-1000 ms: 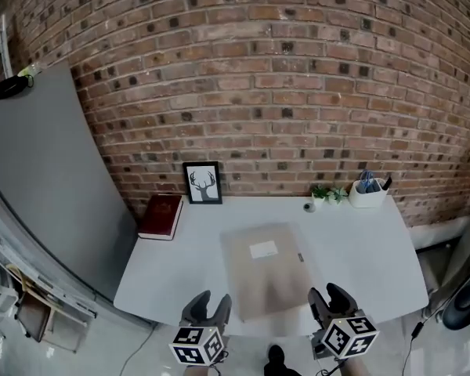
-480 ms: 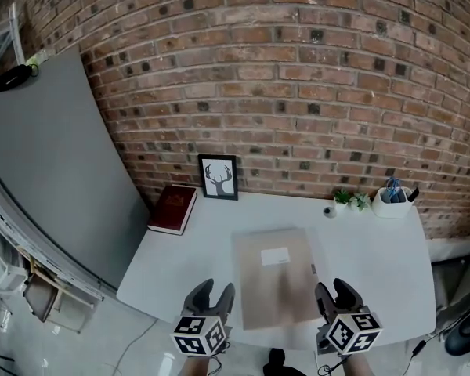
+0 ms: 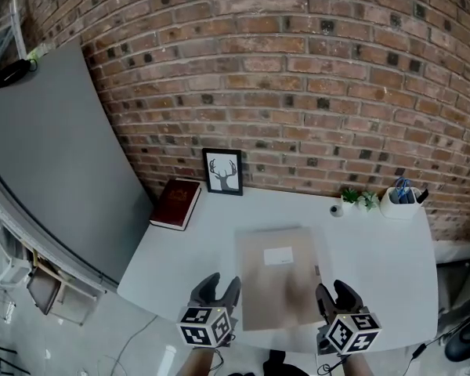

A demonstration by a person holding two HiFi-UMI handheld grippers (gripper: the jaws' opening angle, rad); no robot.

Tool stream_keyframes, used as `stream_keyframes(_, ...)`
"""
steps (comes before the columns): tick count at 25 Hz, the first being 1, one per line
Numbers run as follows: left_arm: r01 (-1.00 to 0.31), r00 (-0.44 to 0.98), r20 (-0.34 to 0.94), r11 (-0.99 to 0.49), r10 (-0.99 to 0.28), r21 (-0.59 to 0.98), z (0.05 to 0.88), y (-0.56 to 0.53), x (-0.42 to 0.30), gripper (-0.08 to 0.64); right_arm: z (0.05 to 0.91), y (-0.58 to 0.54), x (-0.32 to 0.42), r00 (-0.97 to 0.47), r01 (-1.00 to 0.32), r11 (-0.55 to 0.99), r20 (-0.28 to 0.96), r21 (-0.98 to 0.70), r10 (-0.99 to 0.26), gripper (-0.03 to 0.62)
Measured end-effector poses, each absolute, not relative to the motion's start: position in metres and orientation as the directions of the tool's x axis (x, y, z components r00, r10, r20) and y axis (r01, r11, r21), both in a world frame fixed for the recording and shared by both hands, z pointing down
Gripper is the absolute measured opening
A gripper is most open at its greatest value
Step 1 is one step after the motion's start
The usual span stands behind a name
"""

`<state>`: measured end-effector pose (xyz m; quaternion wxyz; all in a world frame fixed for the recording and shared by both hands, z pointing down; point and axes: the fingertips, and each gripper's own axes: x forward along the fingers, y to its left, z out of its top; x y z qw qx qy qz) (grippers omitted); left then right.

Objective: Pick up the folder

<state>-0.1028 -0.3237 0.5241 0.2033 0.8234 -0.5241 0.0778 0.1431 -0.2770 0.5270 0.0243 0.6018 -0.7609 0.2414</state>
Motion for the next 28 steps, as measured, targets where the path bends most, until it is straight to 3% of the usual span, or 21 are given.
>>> stream_keyframes(16, -0.887, 0.461, 0.566, -0.332, -0.683, 0.322, 0.624, -0.349, -0.066, 0.251, 0.542, -0.28, 0.155, -0.276, -0.921, 0.142, 0.351, -0.362, -0.895, 0.199)
stream_keyframes(28, -0.822, 0.551, 0.562, -0.285, -0.617, 0.494, 0.641, -0.348, -0.059, 0.261, 0.554, -0.275, 0.157, -0.278, -0.921, 0.133, 0.379, -0.366, -0.883, 0.199)
